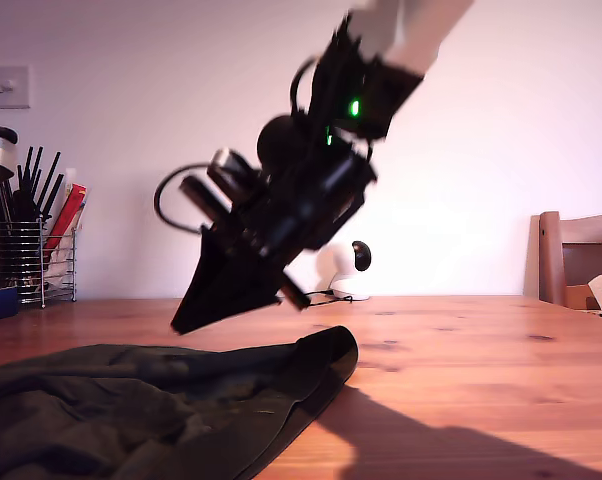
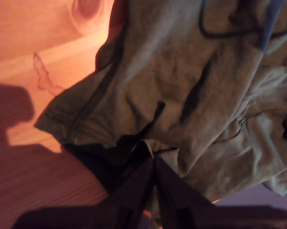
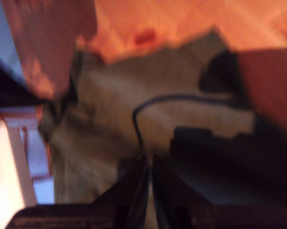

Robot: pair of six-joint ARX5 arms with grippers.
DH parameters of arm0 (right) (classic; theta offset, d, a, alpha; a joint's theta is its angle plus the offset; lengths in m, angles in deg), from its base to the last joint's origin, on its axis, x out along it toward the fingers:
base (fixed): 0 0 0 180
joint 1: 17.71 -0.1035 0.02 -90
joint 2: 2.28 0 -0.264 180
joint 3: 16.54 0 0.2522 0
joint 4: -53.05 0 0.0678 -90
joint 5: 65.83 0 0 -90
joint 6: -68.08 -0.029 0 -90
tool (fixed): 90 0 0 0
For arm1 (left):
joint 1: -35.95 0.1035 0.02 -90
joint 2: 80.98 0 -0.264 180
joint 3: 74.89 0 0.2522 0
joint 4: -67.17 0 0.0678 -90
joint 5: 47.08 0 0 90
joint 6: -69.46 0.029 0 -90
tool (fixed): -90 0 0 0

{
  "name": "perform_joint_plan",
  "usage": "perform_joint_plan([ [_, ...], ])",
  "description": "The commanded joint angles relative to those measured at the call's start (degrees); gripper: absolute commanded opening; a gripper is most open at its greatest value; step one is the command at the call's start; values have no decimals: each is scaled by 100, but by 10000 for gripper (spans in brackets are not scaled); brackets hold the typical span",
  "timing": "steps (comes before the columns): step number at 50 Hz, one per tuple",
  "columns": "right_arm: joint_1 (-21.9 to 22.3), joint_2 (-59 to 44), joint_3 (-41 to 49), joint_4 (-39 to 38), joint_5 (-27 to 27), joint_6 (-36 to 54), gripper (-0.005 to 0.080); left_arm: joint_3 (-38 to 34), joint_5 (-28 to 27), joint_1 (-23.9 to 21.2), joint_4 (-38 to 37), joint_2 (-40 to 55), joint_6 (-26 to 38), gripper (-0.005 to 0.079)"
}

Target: Fold the underwear in front of you. After folding it, place it to the right side.

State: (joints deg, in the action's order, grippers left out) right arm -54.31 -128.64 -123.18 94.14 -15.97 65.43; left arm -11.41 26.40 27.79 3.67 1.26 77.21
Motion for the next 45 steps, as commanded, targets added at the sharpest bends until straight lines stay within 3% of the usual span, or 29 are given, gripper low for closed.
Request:
perform_joint_plan([
  [1,-105,-127,31,-308,-55,-221,-11,-9,-42,-11,-39,22,20,-20],
  [15,-444,-431,28,-1102,-190,-686,-11,-9,-262,-11,-402,22,94,-20],
  [29,-544,-608,28,-1351,-79,-691,-11,-9,-297,-11,-846,22,129,-20],
  [45,-538,-634,28,-1464,951,-590,-11,-9,-293,-11,-693,22,129,-20],
])
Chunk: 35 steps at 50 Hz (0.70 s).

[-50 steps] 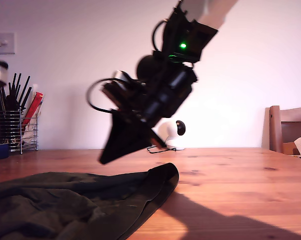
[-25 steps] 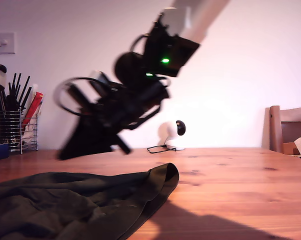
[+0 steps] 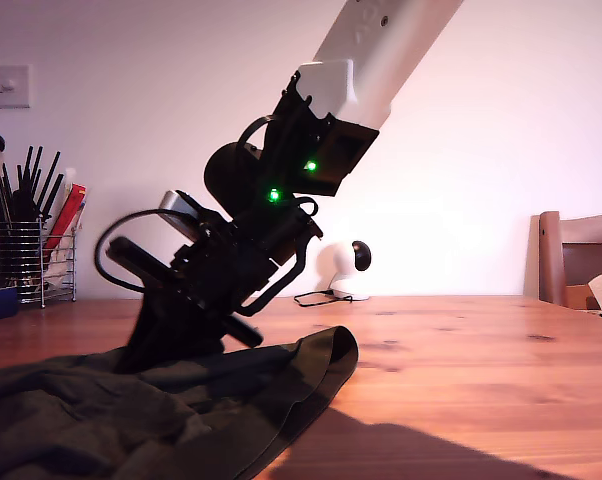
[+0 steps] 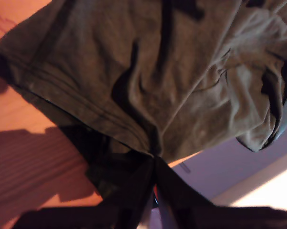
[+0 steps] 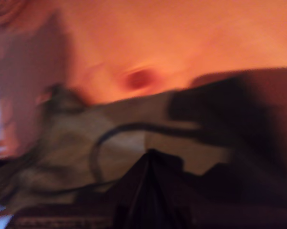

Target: Fold the underwear in front of you. After folding it, place it to the right side.

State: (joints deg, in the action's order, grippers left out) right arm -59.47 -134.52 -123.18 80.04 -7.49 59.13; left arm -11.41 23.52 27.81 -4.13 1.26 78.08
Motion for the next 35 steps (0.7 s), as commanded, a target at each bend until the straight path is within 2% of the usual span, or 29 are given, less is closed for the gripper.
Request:
perform_joint_plan([
  [1,-22,-46,28,-59,129,39,-11,-9,-4,-13,133,22,42,-20],
  [19,-98,-299,28,46,223,39,-11,-9,22,-11,664,22,44,-20],
  [35,107,-304,28,31,1276,138,-11,-9,20,-13,1093,26,44,-20],
])
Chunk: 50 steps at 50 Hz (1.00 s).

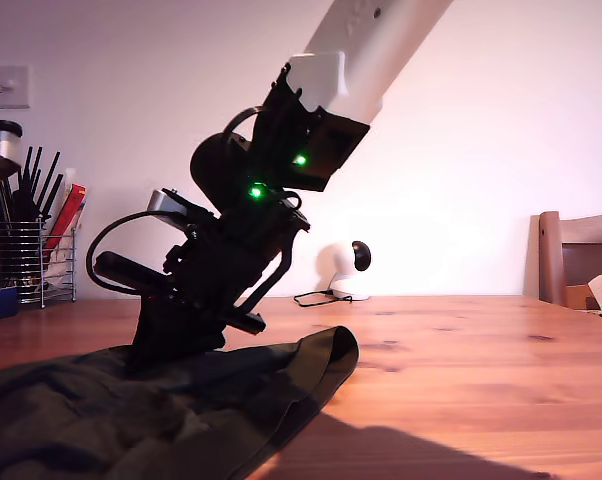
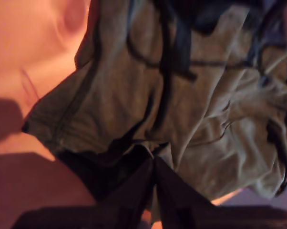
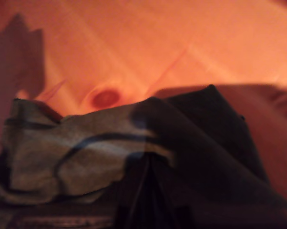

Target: Fold the underwear in front of you. After folding it, place it to the right side.

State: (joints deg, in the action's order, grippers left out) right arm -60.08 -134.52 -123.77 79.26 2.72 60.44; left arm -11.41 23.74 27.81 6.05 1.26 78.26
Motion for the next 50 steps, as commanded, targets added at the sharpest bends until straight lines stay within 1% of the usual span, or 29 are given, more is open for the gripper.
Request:
perform_joint_plan([
  [1,199,-304,87,114,304,-4,-11,-9,-2,-13,103,26,26,-20],
  [11,455,-302,87,125,715,-46,-11,-9,-4,-13,354,28,77,-20],
  [17,581,-295,87,160,723,-33,-11,-9,-2,-13,656,74,77,-20],
  [23,616,-280,87,258,734,26,-11,-9,-2,-13,1008,256,72,-20],
  [30,654,-245,83,468,942,17,-11,-9,-11,-28,1263,444,61,-19],
  [37,726,-92,83,610,1316,15,-11,-9,17,-28,1360,437,63,-19],
  [43,817,61,81,686,1740,33,-11,7,87,-26,1569,437,63,-17],
  [45,866,103,81,748,1821,85,-11,31,85,-26,1617,437,61,-6],
  [48,920,125,81,835,1908,179,-11,114,83,-28,1615,437,59,32],
  [50,968,129,81,890,1976,199,-11,195,83,-28,1602,437,37,82],
])
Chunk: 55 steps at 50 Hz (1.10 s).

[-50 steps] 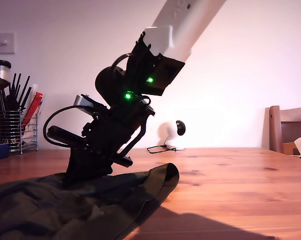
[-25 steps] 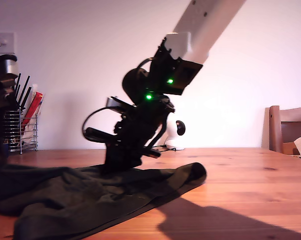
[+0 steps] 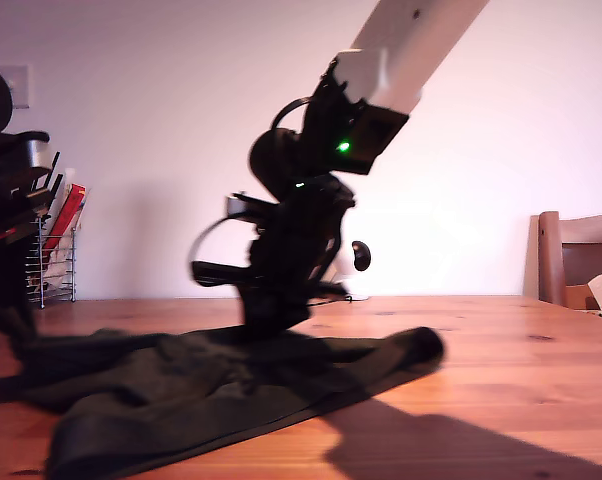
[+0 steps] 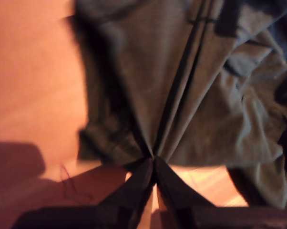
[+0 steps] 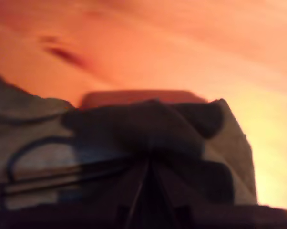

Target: Fold the underwear in front of you. After folding it, place it to the right side.

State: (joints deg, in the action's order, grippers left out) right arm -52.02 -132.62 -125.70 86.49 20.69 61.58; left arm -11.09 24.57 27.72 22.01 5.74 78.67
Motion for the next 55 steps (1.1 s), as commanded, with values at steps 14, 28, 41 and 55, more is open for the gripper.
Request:
perform_joint_plan([
  [14,452,-57,273,361,555,205,-11,573,-55,-20,-17,-17,-20,247],
  [28,669,-57,269,249,1178,138,-11,573,-387,-398,186,-13,-295,254],
  [41,929,28,269,348,1845,-120,-11,570,-236,-1113,752,-2,-442,255],
  [55,999,879,269,105,1231,-131,-11,570,-63,-1572,1204,37,-269,257],
])
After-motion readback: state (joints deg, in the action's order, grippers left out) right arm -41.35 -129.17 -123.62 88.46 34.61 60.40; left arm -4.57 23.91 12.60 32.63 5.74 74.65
